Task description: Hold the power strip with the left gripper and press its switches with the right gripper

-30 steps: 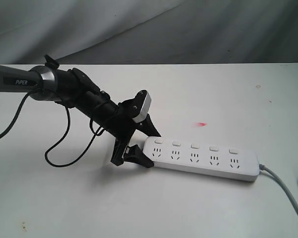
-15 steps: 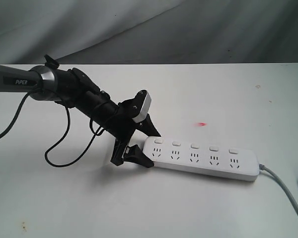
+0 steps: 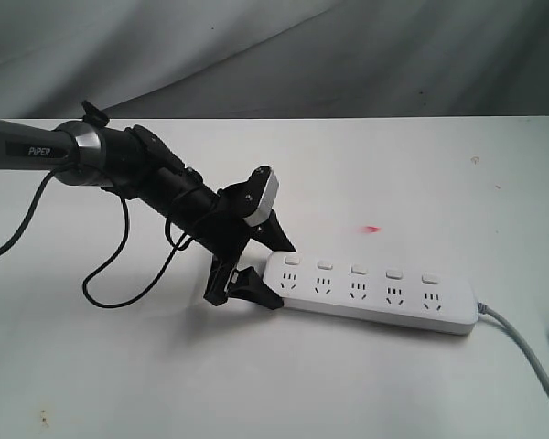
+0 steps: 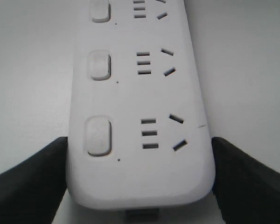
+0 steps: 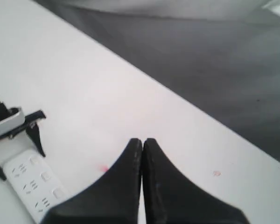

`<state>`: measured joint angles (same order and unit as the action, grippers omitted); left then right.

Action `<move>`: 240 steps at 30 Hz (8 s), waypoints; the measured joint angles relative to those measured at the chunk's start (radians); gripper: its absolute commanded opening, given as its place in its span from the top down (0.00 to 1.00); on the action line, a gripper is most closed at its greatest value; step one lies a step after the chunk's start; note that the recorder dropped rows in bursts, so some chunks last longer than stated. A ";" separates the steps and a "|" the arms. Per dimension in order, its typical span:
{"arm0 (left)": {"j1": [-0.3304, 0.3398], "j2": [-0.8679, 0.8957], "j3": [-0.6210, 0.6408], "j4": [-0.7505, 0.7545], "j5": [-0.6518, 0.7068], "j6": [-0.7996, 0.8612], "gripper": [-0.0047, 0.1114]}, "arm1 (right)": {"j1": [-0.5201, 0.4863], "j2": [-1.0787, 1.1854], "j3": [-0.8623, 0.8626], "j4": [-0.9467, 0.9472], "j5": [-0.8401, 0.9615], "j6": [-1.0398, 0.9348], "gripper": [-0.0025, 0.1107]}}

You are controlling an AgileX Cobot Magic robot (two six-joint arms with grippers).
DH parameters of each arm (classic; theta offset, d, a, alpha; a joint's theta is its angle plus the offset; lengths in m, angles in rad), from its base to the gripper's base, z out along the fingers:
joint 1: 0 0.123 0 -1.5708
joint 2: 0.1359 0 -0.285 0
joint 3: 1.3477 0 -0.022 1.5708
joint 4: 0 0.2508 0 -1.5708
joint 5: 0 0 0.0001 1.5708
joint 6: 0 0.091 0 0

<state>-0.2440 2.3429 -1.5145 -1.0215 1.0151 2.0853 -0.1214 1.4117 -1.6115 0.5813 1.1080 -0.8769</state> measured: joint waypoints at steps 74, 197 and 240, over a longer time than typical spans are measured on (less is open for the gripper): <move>0.000 0.000 0.000 0.000 0.000 0.000 0.68 | 0.301 0.710 0.324 0.714 -0.224 -1.114 0.47; 0.000 0.000 0.000 0.002 0.000 0.000 0.68 | 0.313 0.756 0.305 0.487 -0.257 -0.995 0.47; 0.000 0.000 0.000 0.000 -0.002 0.000 0.68 | 0.300 0.788 0.293 0.416 -0.262 -0.790 0.47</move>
<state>-0.2440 2.3429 -1.5145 -1.0218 1.0134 2.0854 0.1783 2.1999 -1.3187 0.9972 0.8458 -1.6668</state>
